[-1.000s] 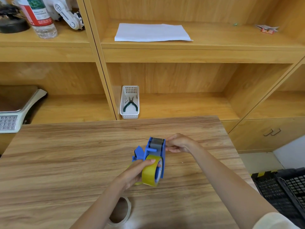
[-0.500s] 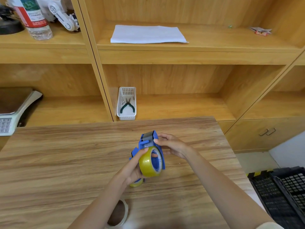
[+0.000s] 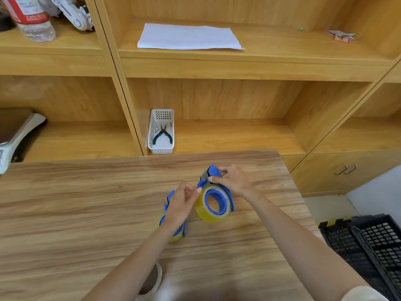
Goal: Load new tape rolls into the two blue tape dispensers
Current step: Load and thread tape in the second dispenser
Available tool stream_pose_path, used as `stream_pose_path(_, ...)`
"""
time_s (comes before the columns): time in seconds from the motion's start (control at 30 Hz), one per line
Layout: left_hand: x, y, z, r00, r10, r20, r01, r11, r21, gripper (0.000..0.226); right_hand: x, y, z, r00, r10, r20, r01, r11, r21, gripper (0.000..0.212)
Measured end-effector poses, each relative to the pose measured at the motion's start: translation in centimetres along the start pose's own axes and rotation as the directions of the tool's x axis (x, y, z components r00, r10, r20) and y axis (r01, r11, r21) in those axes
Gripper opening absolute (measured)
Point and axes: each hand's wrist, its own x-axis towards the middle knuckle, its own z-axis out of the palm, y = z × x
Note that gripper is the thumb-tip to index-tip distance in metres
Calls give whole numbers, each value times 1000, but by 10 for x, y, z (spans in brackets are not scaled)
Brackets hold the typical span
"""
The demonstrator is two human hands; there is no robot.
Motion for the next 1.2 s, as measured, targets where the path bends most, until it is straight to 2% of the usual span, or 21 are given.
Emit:
stream_pose_path(0.07, 2, -7, 6, 987, 163, 1, -162, 976, 146, 14, 2, 5, 7, 999, 35, -29, -39, 989, -139, 46)
stream_pose_path(0.1, 2, -8, 10, 978, 209, 31, -210, 953, 218, 16, 3, 8, 12, 998, 53, -37, -59, 980, -188, 56)
stream_pose_path(0.17, 3, -14, 15, 974, 203, 104, -227, 891, 393, 32, 5, 17, 25, 994, 96, -49, -104, 967, -234, 66)
stream_pose_path(0.23, 4, -23, 19, 976, 166, 140, -216, 810, 546, 41, 3, 21, 37, 988, 143, -64, -154, 957, -244, 66)
stream_pose_path(0.4, 6, -43, 24, 983, 122, 134, -180, 566, 804, 32, -4, 32, 69, 979, 197, -45, -201, 928, -313, 62)
stream_pose_path(0.5, 8, -54, 25, 986, 88, 141, -165, 453, 876, 31, -7, 38, 85, 977, 208, -41, -210, 921, -328, 59)
stream_pose_path(0.63, 16, -65, 23, 988, 24, 150, -146, 427, 892, 33, -3, 41, 93, 973, 226, -38, -226, 919, -322, 61)
stream_pose_path(0.87, 29, -68, 24, 986, 0, 169, -156, 381, 911, 32, 12, 43, 97, 962, 273, -23, -267, 914, -307, 64)
stream_pose_path(1.0, 33, -68, 25, 985, -6, 174, -158, 385, 909, 32, 15, 44, 99, 953, 298, -51, -300, 910, -285, 57)
stream_pose_path(1.2, 36, -67, 25, 987, -30, 161, -133, 421, 897, 31, 12, 48, 100, 907, 411, -97, -417, 908, -52, 61)
